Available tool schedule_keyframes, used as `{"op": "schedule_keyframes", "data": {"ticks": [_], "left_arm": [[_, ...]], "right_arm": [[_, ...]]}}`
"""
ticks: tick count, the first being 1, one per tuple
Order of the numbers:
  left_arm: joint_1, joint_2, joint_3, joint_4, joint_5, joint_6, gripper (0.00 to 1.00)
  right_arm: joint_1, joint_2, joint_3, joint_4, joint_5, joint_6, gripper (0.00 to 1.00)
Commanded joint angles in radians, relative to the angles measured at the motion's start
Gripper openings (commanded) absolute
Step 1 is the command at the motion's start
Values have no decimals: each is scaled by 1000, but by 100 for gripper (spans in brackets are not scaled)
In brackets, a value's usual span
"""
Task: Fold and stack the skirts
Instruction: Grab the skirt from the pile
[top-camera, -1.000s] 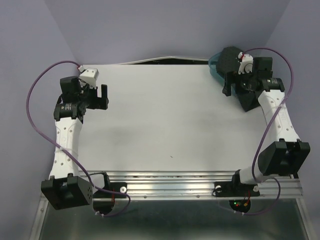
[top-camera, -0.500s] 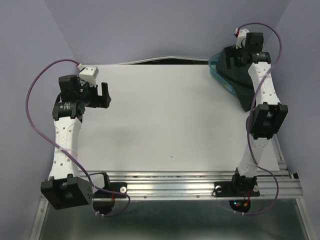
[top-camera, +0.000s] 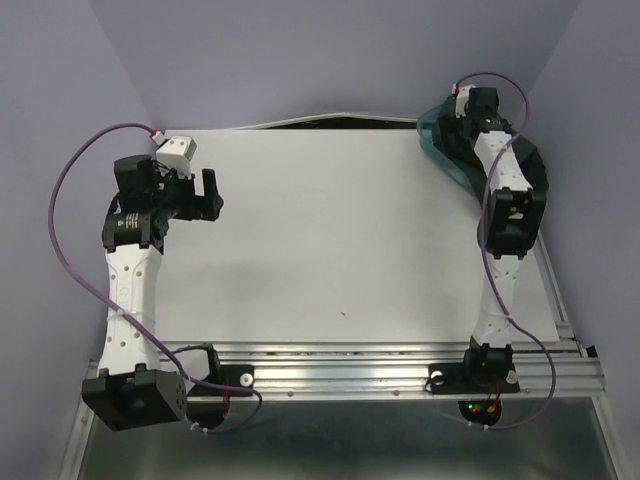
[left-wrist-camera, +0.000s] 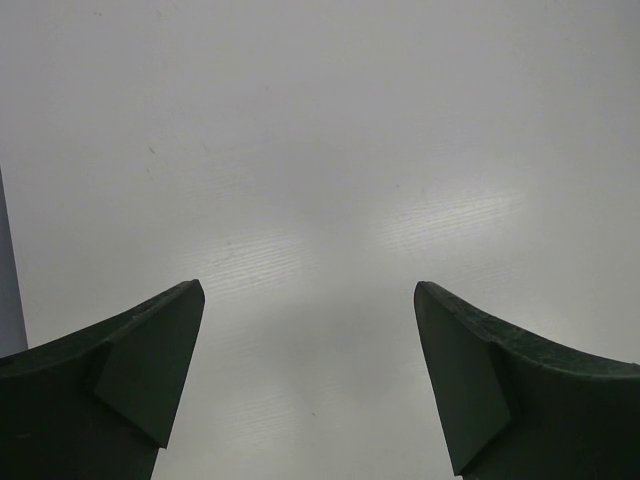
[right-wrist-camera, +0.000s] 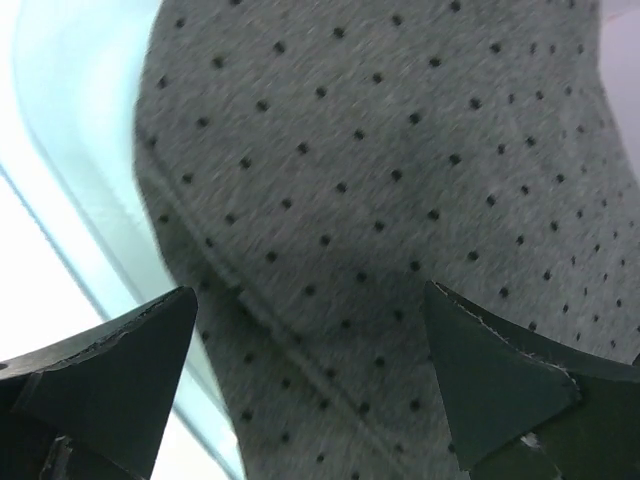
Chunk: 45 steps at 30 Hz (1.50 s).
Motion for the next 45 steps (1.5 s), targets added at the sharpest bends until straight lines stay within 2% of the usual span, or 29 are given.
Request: {"op": "schedule_keyframes", "data": {"ticks": [1, 4, 6, 8, 11, 12, 13, 14, 17, 18, 31, 36, 40, 45], "left_arm": [[-3, -19, -8, 7, 11, -11, 99], [-1, -13, 0, 4, 10, -11, 99], [-1, -12, 0, 4, 7, -13, 99], [0, -10, 1, 6, 5, -14, 99], [5, -10, -2, 6, 10, -19, 99], [8, -12, -2, 6, 10, -19, 99], [9, -13, -3, 6, 13, -20, 99], [9, -13, -3, 6, 14, -22, 99], [14, -15, -3, 7, 19, -23, 99], [15, -15, -3, 7, 20, -25, 99], [22, -28, -12, 24, 33, -34, 99], [22, -2, -26, 41, -29, -19, 99], [23, 66, 27, 32, -20, -29, 99], [35, 96, 60, 85, 65, -80, 99]], "right_arm": [[2, 18, 27, 135, 65, -20, 99], [2, 46, 32, 167, 117, -40, 94], [2, 64, 32, 204, 171, -48, 82], [2, 78, 36, 227, 210, -55, 77], [2, 95, 67, 247, 243, -58, 62], [2, 98, 78, 246, 249, -60, 51], [2, 98, 86, 247, 252, -61, 44], [2, 97, 92, 250, 257, -70, 32], [2, 94, 102, 255, 266, -83, 13], [2, 92, 110, 255, 270, -84, 2], [2, -176, 119, 315, 255, -37, 1], [2, -322, 130, 324, 147, -14, 1], [2, -418, 129, 333, 44, -5, 1], [2, -541, 118, 316, -223, 64, 1]]}}
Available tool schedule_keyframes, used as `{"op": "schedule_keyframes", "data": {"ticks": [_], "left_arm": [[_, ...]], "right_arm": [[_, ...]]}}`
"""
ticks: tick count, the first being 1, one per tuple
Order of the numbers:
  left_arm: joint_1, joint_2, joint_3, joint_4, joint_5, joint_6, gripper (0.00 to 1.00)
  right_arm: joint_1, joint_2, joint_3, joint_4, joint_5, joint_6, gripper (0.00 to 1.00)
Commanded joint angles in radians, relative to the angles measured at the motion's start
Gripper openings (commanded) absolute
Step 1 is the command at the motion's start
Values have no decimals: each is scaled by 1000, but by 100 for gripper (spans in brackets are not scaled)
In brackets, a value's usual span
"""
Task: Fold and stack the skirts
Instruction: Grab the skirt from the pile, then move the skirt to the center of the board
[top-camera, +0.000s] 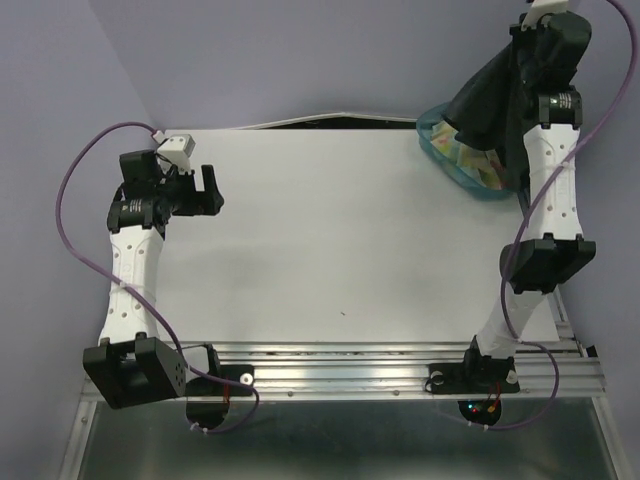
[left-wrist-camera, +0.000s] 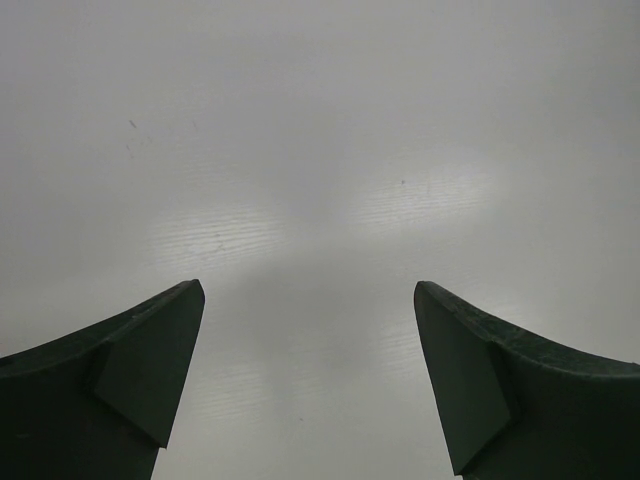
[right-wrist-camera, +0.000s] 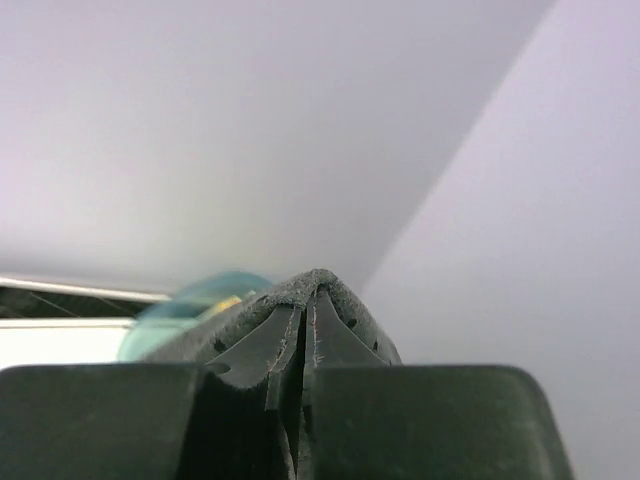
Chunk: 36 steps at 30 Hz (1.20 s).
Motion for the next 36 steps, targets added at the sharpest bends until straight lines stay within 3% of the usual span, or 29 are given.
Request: {"op": "schedule_keyframes", "data": {"ticks": [1, 6, 14, 18, 20, 26, 29, 36], "left_arm": [[15, -6, 61, 75, 70, -43, 99], [41, -20, 65, 126, 139, -61, 99], [65, -87, 20, 138, 165, -1, 99], [65, -124, -8, 117, 173, 51, 99], [65, -141, -27, 89, 192, 115, 99], [32, -159, -103, -16, 179, 352, 97], [-40, -163, -164, -50, 102, 443, 95], [-197, -129, -275, -33, 51, 482, 91]], "right_arm": [[3, -128, 34, 88, -269, 80, 1], [42, -228, 8, 72, -539, 239, 1], [238, -315, -163, 123, -692, 454, 1], [275, -323, -321, 146, -725, 560, 1], [275, -355, -519, 195, -736, 583, 1], [275, -388, -1051, 249, -650, 419, 1], [275, -362, -1209, 230, -606, 314, 1], [275, -303, -1261, 105, -497, 309, 3]]}}
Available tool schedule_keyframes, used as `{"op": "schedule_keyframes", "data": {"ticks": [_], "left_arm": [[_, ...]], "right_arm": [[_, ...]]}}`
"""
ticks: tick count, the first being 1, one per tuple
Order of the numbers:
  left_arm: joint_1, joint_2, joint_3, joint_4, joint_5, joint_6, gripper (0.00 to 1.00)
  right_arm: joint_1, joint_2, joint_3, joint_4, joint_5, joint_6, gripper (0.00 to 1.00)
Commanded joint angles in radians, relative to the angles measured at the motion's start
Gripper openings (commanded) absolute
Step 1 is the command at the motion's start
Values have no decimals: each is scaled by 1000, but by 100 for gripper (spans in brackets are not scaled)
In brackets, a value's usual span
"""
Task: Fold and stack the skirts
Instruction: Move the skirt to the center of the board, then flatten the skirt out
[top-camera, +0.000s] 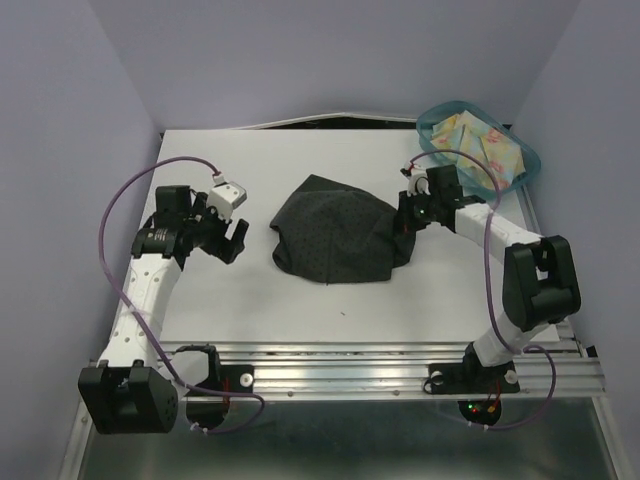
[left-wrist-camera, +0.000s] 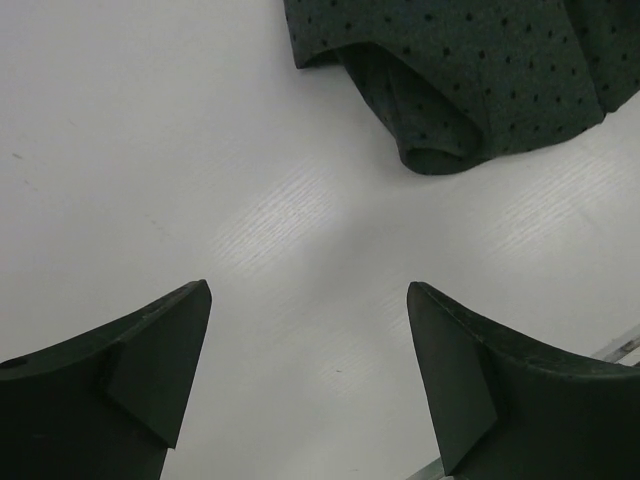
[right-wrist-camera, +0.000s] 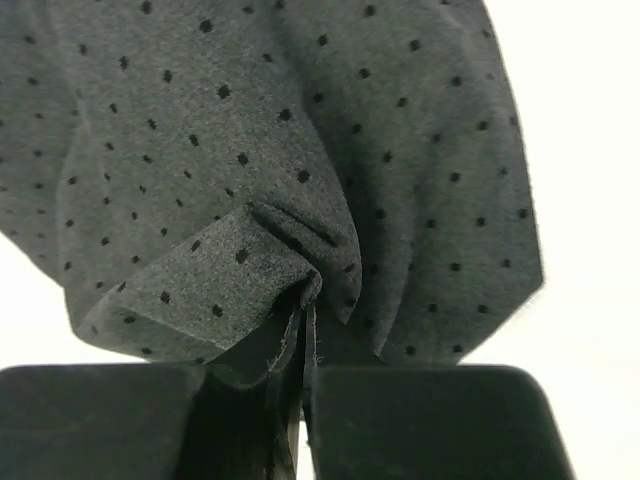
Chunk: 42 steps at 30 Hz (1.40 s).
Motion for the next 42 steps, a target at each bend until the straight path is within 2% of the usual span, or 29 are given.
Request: {"op": "schedule_keyframes", "data": {"ticks": [1, 2, 5, 6, 7, 9, 12, 13, 14, 17, 18, 19, 21, 24, 28, 33, 36, 39, 42], "left_arm": [[-76, 21, -35, 5, -17, 64, 91], [-117, 27, -50, 10, -23, 64, 89], [-183, 47, -93, 57, -79, 52, 88], [-217, 58, -99, 73, -95, 44, 87], [-226, 66, -104, 85, -98, 32, 87], [-229, 89, -95, 114, -81, 6, 86], [-228, 148, -76, 162, -49, -77, 79], [-229, 180, -72, 177, -48, -103, 76], [-228, 208, -69, 202, -32, -143, 72], [-232, 242, -69, 234, 18, -198, 68], [-242, 257, -56, 234, 26, -209, 66], [-243, 283, -47, 232, 34, -215, 64], [-242, 302, -32, 235, 64, -242, 64], [-240, 348, -36, 265, 118, -295, 63], [-239, 421, -50, 304, 149, -368, 59], [-216, 471, -52, 320, 172, -391, 59], [-188, 498, -53, 315, 189, -396, 58], [-164, 510, -47, 309, 209, -395, 58], [-141, 515, -39, 314, 229, -399, 58]], "right_arm": [[-6, 12, 54, -38, 112, -36, 8], [-6, 30, 77, -69, 136, -38, 12], [-6, 41, 170, -196, 256, -42, 38], [-6, 30, 187, -247, 308, -59, 64], [-6, 18, 199, -267, 328, -70, 77], [-6, -34, 218, -313, 383, -90, 93], [-6, -83, 244, -379, 411, -101, 93], [-6, -106, 252, -434, 399, -94, 90], [-6, -129, 259, -492, 332, -84, 85], [-6, -178, 215, -541, 160, -59, 83], [-6, -195, 150, -546, 37, -49, 83], [-6, -222, 111, -543, -10, -32, 81], [-6, -237, 33, -500, -119, 17, 79], [-6, -258, -95, -396, -201, 62, 78], [-6, -263, -126, -269, -209, 105, 75], [-6, -217, -257, -82, -247, 172, 70], [-6, -195, -320, 19, -224, 192, 63], [-6, -175, -357, 92, -198, 202, 58], [-6, -149, -376, 132, -190, 214, 58]]}}
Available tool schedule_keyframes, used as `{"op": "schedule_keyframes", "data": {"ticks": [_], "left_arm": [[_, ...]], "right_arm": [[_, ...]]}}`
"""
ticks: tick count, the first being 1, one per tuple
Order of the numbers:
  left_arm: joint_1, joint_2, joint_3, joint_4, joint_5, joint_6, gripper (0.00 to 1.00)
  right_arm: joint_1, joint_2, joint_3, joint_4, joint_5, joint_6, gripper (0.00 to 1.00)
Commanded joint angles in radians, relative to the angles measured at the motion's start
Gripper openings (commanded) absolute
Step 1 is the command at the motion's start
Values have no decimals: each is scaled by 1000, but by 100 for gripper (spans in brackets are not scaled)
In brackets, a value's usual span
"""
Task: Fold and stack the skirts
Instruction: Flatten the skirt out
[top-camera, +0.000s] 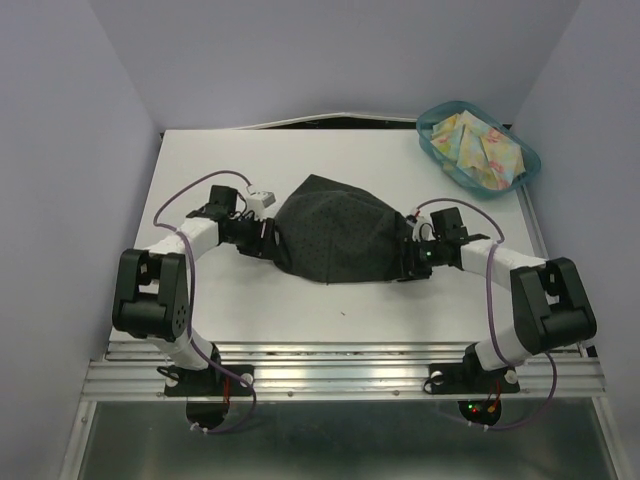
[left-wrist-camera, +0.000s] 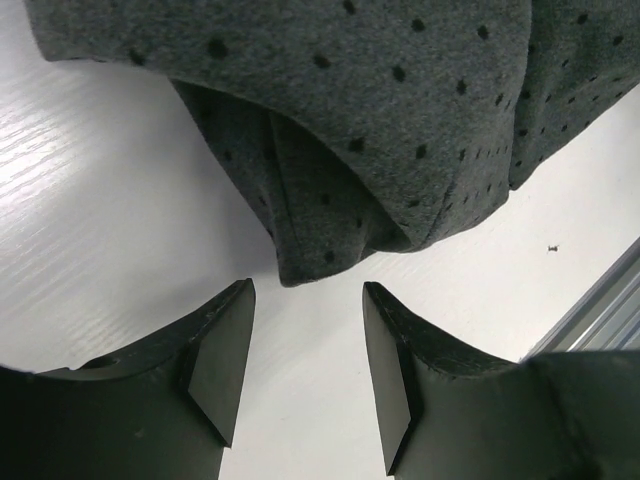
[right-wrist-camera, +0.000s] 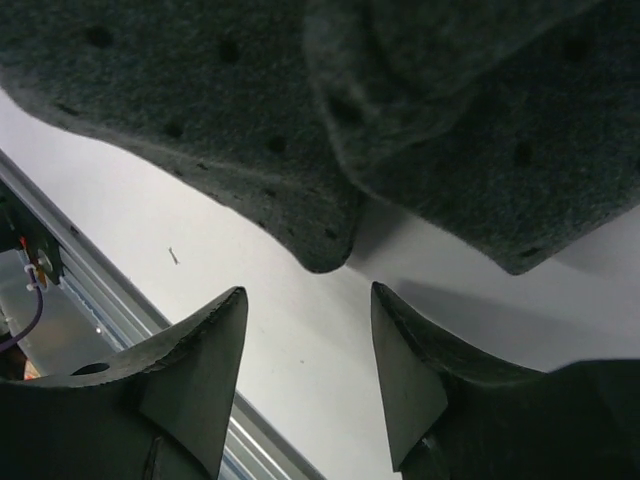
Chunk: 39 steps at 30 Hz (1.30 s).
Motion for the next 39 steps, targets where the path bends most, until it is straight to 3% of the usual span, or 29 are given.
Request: {"op": "schedule_keyframes", "data": {"ticks": [1, 12, 17, 19, 21, 24, 25, 27, 32, 39], "left_arm": [[23, 3, 38, 16, 55, -12, 58], [22, 74, 64, 53, 105, -26, 57], [23, 92, 67, 92, 129, -52, 57], [23, 106, 69, 96, 129, -58, 51], [23, 120, 72, 96, 123, -58, 35], [31, 108, 85, 42, 121, -24, 10], [35, 108, 86, 30, 121, -24, 7], [57, 54, 87, -6, 129, -3, 0], [135, -187, 119, -62, 165, 36, 0], [137, -471, 202, -52, 185, -28, 0]], "right_arm": [[-6, 27, -30, 192, 8, 38, 58], [-6, 154, -23, 293, -38, 62, 54], [-6, 171, -9, 293, -64, 61, 41], [-6, 168, 5, 293, -81, 61, 30], [-6, 156, 22, 275, -95, 54, 23], [-6, 98, 63, 200, -113, 31, 1], [-6, 76, 76, 180, -112, 28, 1], [-6, -5, 108, 134, -113, 12, 1], [-18, -168, 227, -18, -83, -46, 1], [-96, -209, 531, -148, -104, -77, 1]]}}
